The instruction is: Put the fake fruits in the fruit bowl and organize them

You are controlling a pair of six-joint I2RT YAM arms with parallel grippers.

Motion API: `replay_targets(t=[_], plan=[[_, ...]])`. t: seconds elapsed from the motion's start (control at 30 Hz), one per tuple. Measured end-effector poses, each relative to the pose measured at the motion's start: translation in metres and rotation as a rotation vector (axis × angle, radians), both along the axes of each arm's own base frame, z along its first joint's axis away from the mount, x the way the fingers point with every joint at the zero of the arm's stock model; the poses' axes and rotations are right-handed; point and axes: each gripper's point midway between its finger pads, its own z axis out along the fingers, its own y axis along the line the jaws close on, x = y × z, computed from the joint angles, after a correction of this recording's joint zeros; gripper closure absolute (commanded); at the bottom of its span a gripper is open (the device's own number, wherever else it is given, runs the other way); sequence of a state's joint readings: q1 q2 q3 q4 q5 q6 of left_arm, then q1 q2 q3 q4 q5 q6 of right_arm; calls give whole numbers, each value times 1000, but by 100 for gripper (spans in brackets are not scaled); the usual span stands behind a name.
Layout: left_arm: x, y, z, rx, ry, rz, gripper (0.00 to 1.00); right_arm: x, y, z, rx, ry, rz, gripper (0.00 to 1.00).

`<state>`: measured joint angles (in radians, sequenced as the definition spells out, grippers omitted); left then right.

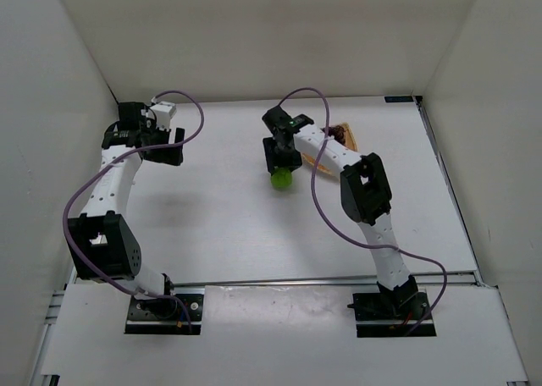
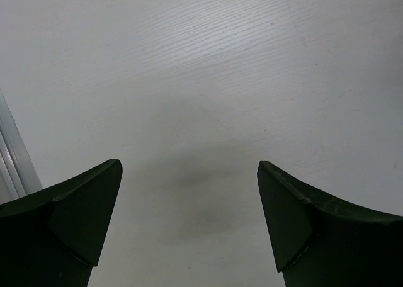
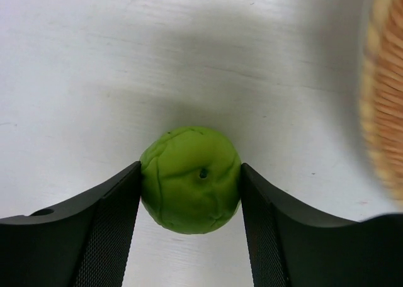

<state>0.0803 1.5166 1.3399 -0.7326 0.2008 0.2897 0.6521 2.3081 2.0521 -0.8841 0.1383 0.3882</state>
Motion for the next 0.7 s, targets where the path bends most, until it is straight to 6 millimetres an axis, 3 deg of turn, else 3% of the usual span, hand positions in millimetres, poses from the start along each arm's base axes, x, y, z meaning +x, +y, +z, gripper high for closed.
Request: replay_targets(t=[0.2,0.3,0.37,0.47,0.57,0.7], plan=[[0,-2,0,-6,-2,-14,1,-5,5,10,33,9,0,86],[0,-3,0,-9,-3,-18,1,-2,1,36,74,-24,-23,87],[0,-4,1,-11,-3,-21,1,2,-12,63,105,-61,-60,88],[0,-4,2,-14,-6,-22,1,15,-54,102,139,-127,-164,88],[-1,-4,4,-14,-11,-21,1,44,-118,129,158,-195,-337,88],[-1,-5,6,-18,-16,-17,1,76,-209,127,130,-222,-573,88]])
